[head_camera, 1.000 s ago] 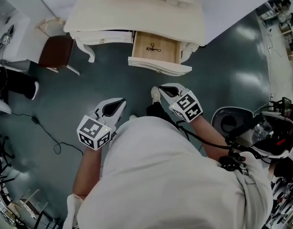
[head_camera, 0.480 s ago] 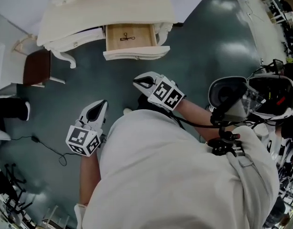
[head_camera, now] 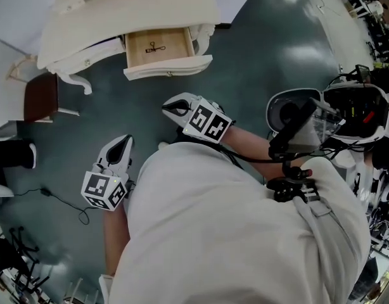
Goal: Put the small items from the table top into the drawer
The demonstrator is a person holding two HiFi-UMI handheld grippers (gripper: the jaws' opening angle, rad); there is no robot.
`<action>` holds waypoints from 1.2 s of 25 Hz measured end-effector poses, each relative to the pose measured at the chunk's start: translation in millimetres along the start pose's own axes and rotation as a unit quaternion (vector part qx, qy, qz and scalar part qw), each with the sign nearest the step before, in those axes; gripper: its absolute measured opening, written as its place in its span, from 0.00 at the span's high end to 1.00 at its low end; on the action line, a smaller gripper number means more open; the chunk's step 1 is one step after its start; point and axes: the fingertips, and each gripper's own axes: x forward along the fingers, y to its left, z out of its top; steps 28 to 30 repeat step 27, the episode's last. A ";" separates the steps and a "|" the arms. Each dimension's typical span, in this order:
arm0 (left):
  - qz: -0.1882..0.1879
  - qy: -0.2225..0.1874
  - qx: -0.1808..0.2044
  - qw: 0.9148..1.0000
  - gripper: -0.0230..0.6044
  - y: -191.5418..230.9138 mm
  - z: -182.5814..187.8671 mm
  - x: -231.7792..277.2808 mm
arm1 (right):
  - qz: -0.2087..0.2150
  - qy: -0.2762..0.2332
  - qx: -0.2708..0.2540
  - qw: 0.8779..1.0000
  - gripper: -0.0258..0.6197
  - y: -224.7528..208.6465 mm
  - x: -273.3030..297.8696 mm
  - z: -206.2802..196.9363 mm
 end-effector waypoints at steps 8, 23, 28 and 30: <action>-0.006 0.004 0.002 1.000 0.96 -7.5 -7.4 4.7 | 0.000 0.003 -0.005 1.000 0.96 5.9 -5.0 -9.2; -0.014 0.014 0.004 1.000 0.96 -6.2 -10.4 11.9 | -0.011 0.006 -0.007 1.000 0.96 -3.1 -4.5 -15.1; -0.013 0.016 0.000 1.000 0.96 -6.1 -7.5 13.6 | -0.010 0.010 -0.012 1.000 0.96 -8.3 -6.1 -11.6; -0.013 0.016 0.000 1.000 0.96 -6.1 -7.5 13.6 | -0.010 0.010 -0.012 1.000 0.96 -8.3 -6.1 -11.6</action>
